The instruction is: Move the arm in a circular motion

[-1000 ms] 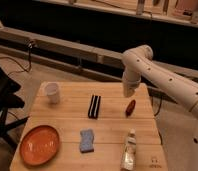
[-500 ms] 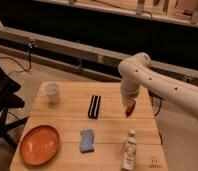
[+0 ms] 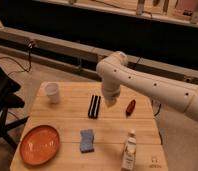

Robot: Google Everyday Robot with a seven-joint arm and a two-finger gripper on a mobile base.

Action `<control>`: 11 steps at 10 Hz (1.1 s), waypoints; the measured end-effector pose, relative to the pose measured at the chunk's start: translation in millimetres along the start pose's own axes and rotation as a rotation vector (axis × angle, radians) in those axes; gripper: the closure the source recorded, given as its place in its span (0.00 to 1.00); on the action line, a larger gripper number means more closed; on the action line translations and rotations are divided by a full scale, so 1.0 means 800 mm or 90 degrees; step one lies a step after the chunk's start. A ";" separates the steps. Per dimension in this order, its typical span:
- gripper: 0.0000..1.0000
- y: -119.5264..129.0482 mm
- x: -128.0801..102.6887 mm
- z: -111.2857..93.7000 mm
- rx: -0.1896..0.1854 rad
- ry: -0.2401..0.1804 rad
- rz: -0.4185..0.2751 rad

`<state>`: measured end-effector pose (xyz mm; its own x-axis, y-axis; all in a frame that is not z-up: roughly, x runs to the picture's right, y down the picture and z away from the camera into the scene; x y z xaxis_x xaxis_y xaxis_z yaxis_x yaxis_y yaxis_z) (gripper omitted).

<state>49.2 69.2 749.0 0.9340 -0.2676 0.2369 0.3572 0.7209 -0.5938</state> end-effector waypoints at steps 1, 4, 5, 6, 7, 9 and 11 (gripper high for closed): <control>0.98 -0.022 0.001 0.004 -0.005 -0.010 -0.008; 0.98 -0.078 0.034 0.012 -0.015 -0.036 0.013; 0.98 -0.087 0.049 0.014 -0.018 -0.038 0.028; 0.98 -0.090 0.071 0.014 -0.021 -0.037 0.053; 0.98 -0.087 0.098 0.013 -0.023 -0.035 0.079; 0.98 -0.075 0.131 0.012 -0.026 -0.028 0.115; 0.98 -0.056 0.152 0.011 -0.031 -0.018 0.145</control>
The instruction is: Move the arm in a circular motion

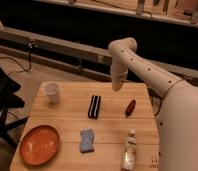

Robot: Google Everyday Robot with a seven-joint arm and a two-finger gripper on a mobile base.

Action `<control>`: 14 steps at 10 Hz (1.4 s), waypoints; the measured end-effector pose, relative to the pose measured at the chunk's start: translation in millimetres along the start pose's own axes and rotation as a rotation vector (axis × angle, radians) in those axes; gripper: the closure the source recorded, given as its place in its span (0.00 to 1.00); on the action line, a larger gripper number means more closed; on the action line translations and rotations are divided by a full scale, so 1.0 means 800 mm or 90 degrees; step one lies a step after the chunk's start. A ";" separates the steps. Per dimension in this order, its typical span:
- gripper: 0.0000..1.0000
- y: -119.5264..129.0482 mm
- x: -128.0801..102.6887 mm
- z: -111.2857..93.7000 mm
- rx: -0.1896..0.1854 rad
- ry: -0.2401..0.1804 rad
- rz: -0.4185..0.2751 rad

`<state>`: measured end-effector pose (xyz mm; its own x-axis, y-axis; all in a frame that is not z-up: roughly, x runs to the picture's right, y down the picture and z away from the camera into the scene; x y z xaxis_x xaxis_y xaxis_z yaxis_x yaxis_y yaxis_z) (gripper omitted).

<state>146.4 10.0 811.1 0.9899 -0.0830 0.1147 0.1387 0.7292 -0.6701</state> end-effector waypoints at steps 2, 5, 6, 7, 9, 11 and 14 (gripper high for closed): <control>0.98 0.026 0.027 0.001 -0.002 0.013 0.029; 0.98 0.074 0.045 0.003 -0.002 0.026 0.050; 0.98 0.091 0.038 0.004 -0.001 0.030 0.043; 0.98 0.108 0.027 0.005 -0.001 0.031 0.029; 0.98 0.125 -0.020 0.008 -0.002 0.033 -0.022; 0.98 0.123 -0.087 0.006 0.004 0.022 -0.088; 0.98 0.098 -0.175 -0.002 0.019 -0.009 -0.193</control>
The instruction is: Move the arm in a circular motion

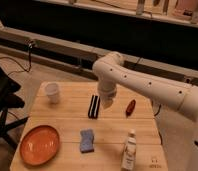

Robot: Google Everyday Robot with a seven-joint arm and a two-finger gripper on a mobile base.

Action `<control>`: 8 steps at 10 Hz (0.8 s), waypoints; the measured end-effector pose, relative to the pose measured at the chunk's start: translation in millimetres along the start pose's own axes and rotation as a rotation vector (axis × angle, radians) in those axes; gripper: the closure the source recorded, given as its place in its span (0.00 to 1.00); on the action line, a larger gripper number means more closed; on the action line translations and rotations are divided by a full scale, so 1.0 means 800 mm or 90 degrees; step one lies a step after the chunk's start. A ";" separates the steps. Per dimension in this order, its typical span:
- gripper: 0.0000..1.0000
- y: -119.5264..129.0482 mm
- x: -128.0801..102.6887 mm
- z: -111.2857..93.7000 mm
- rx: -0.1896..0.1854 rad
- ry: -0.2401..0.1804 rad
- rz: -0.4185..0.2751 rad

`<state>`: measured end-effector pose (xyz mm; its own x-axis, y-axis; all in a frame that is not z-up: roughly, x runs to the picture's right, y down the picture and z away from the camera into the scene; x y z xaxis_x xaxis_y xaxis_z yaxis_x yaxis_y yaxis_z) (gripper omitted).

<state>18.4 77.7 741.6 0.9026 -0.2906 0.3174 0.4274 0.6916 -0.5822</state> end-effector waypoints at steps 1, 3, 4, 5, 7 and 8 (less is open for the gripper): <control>0.98 -0.020 -0.014 -0.002 0.010 -0.009 -0.023; 0.94 -0.059 -0.016 -0.006 0.026 -0.019 -0.037; 0.85 -0.071 -0.007 -0.005 0.025 -0.018 -0.024; 0.82 -0.073 0.007 -0.006 0.026 -0.017 -0.008; 0.96 -0.049 0.043 -0.009 0.027 -0.015 0.003; 1.00 -0.035 0.064 -0.011 0.030 -0.015 0.006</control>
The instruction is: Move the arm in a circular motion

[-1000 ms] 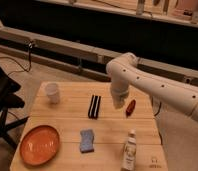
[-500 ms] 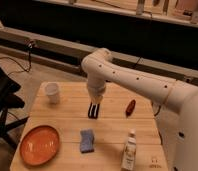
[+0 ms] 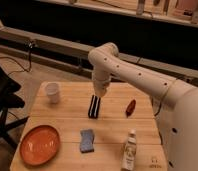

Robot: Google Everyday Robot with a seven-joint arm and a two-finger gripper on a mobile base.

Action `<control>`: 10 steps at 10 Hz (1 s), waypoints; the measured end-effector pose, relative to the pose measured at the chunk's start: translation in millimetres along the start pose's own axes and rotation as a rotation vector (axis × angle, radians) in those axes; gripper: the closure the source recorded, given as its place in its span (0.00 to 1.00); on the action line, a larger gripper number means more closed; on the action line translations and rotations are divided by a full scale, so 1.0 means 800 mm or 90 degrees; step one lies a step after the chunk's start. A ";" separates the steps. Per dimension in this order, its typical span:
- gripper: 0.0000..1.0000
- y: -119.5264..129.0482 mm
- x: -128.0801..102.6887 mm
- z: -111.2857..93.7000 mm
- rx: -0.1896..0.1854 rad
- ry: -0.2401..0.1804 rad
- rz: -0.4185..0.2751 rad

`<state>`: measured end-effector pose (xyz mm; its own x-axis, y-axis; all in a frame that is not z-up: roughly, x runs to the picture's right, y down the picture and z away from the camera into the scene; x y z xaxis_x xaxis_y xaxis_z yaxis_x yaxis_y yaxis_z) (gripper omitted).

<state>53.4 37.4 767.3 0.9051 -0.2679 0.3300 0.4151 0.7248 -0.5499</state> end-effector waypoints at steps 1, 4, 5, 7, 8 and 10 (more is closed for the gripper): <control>1.00 0.002 0.012 -0.003 0.003 -0.001 0.003; 1.00 -0.005 0.027 -0.004 0.004 -0.010 0.031; 1.00 0.001 0.039 -0.004 0.004 -0.013 0.035; 1.00 0.002 0.046 -0.005 0.003 -0.016 0.036; 1.00 0.000 0.042 -0.003 0.001 -0.015 0.032; 1.00 0.000 0.041 -0.004 0.002 -0.013 0.043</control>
<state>83.4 26.7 775.4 0.9288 -0.2052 0.3085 0.3531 0.7425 -0.5693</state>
